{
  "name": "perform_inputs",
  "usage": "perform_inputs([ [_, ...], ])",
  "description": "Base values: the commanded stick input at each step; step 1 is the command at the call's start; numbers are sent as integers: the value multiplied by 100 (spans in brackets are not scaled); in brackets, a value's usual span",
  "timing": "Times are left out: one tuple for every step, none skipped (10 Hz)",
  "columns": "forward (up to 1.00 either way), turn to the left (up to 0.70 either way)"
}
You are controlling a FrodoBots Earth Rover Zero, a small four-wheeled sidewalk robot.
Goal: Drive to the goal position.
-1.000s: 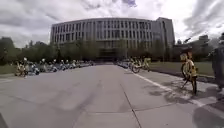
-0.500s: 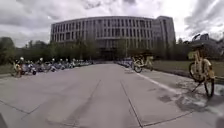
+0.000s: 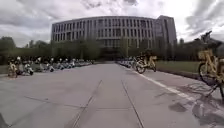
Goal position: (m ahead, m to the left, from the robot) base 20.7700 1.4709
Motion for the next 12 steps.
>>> perform_inputs([
  [70,1],
  [70,1],
  [70,1],
  [70,1],
  [70,1],
  [70,1],
  [70,1],
  [70,1],
  [70,1],
  [70,1],
  [70,1],
  [70,1],
])
